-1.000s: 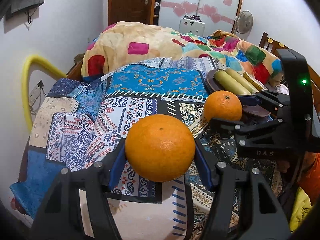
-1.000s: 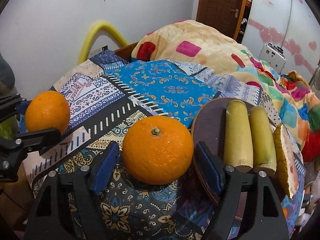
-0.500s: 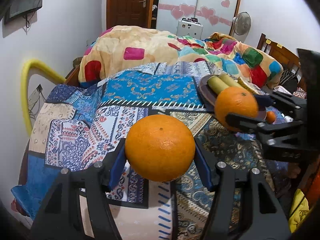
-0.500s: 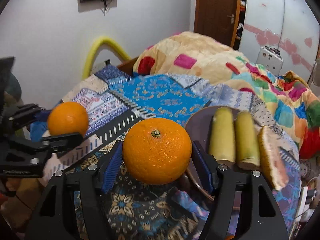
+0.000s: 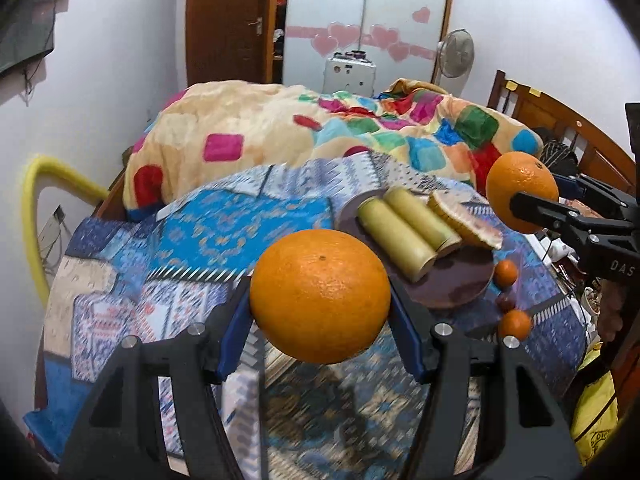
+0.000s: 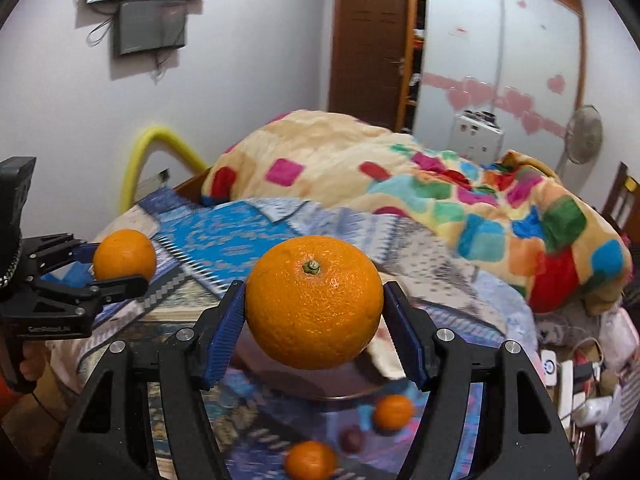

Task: Organize fruits
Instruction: 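Carry the orange to the plate and open the left tool while the right tool carries its orange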

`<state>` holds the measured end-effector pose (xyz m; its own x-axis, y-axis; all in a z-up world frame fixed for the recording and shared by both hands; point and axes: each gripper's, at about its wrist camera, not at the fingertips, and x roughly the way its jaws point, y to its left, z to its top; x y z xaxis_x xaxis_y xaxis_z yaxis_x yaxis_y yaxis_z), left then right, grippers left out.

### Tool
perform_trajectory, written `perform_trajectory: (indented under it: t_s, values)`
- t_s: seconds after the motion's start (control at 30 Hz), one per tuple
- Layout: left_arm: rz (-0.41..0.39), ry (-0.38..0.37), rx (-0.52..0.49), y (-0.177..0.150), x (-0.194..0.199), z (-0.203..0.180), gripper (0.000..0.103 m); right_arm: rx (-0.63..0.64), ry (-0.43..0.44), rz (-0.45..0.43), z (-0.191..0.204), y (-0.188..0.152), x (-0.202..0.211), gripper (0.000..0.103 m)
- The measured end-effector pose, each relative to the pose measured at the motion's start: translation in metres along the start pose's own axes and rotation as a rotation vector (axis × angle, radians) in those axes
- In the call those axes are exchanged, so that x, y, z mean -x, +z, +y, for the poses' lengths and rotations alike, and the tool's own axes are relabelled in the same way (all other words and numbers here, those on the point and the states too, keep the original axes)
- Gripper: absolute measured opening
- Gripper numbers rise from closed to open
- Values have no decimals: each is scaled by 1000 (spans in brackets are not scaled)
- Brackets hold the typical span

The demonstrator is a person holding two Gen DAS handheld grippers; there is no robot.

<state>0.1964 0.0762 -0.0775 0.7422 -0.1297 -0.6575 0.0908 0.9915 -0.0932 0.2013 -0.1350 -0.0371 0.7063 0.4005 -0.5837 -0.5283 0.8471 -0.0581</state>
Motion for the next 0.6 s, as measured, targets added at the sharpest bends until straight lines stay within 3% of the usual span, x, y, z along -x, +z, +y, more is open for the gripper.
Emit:
perform_trajectory:
  t_s: [0.2, 0.43, 0.6]
  values:
    - [10, -8, -33, 19, -31, -20, 63, -40, -42, 4, -31, -5, -7, 65]
    - [93, 13, -69, 28, -87, -31, 63, -75, -37, 28, -50, -14, -26, 65]
    - [134, -27, -65, 31, -114, -37, 63, -67, -38, 41, -53, -20, -33, 65]
